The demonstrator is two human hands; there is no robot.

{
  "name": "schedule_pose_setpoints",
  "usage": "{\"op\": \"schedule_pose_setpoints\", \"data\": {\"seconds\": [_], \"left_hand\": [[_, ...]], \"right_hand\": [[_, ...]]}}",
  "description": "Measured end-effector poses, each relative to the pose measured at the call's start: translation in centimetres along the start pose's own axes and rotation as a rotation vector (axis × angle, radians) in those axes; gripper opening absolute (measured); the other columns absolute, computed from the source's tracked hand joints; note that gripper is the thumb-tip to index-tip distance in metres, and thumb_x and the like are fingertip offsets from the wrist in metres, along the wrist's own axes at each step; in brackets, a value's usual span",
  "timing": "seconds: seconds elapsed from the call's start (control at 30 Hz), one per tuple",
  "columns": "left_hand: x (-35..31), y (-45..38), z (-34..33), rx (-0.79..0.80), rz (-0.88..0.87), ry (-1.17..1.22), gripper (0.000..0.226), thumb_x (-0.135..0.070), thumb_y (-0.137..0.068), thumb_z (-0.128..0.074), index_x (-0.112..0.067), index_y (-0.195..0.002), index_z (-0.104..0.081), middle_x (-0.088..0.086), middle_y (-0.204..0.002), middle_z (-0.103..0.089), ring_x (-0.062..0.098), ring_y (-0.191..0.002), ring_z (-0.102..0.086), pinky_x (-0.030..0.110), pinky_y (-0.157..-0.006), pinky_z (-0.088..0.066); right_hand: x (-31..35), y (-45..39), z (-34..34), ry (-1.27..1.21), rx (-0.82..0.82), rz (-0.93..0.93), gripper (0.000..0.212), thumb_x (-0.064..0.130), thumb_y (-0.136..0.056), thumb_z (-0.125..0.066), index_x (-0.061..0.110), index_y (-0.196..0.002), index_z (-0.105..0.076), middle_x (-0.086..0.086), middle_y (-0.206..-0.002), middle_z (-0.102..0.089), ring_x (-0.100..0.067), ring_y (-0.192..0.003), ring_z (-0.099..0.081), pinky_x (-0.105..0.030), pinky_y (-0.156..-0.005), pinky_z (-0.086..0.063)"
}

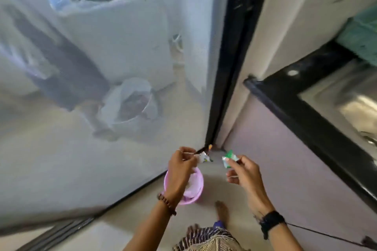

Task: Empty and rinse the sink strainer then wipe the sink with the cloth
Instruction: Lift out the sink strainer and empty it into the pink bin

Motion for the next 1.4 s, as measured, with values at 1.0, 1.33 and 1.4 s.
{"op": "schedule_pose_setpoints", "data": {"seconds": [1.0,1.33,1.4], "left_hand": [[10.8,-8.1,-4.9,0.140,0.477,0.630,0.035,-0.025,-0.092,-0.049,-0.014,-0.060,-0.056,-0.005,-0.038,-0.048,0.006,-0.031,-0.042,0.013,-0.034,-0.036],[-13.3,4.6,-18.9,0.904,0.078,0.363,0.046,-0.029,-0.094,-0.037,-0.018,-0.056,-0.060,-0.004,-0.043,-0.058,0.007,-0.038,-0.053,0.017,-0.044,-0.040],[-15.9,5.2,-23.1,0.968,0.020,0.212,0.048,-0.029,-0.095,-0.038,-0.020,-0.054,-0.061,-0.005,-0.045,-0.059,0.007,-0.041,-0.052,0.015,-0.043,-0.041]], "right_hand": [[-8.5,-10.4,-7.0,-0.125,0.140,-0.258,0.027,0.014,-0.086,-0.049,0.014,-0.061,-0.057,0.007,-0.039,-0.044,-0.007,-0.031,-0.036,-0.014,-0.031,-0.027],[12.1,2.5,13.9,-0.325,-0.125,0.145,0.037,0.025,-0.091,-0.044,0.020,-0.055,-0.053,0.006,-0.042,-0.048,-0.009,-0.036,-0.037,-0.020,-0.037,-0.026],[13.5,2.6,18.6,-0.332,-0.225,0.174,0.038,0.026,-0.091,-0.046,0.021,-0.054,-0.056,0.005,-0.045,-0.048,-0.009,-0.037,-0.038,-0.019,-0.036,-0.028]]}}
Point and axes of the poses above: each hand's wrist, its own y-axis away from the middle knuckle, its own z-axis out of the back of the hand, x = y × z, the point moved 2 cm from there along -y, towards the middle knuckle
